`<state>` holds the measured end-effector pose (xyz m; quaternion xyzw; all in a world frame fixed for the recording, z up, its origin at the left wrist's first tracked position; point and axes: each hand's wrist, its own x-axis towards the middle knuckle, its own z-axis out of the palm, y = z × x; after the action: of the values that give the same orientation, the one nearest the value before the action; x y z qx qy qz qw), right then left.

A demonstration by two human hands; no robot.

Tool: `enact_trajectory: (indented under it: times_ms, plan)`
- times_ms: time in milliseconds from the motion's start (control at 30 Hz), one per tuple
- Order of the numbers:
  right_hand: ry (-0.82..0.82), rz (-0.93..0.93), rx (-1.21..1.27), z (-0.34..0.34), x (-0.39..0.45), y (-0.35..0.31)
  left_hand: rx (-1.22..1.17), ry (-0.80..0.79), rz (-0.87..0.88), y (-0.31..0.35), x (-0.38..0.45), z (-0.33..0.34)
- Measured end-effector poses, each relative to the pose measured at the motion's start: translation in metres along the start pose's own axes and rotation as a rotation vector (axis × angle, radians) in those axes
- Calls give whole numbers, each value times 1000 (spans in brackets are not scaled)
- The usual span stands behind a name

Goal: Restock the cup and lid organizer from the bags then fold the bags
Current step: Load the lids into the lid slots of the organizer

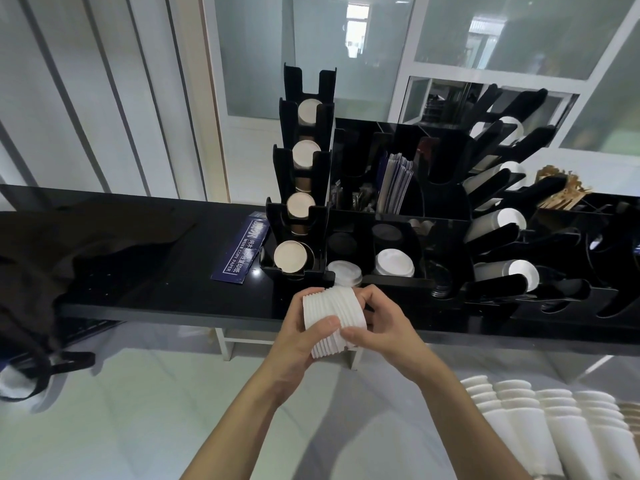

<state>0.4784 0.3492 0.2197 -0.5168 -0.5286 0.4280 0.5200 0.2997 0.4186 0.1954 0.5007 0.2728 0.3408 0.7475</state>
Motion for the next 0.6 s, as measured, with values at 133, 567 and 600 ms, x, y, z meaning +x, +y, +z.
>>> enact_trajectory:
  times_ms: [133, 567, 600]
  plan:
    - [36, -6, 116, -5, 7, 2, -76, 49, 9, -1, 2, 1]
    - [212, -96, -973, -51, 102, -15, -115, 137, -17, -10, 7, 3]
    - [171, -120, -1075, -52, 108, -11, -109, 130, -20, -11, 7, 3]
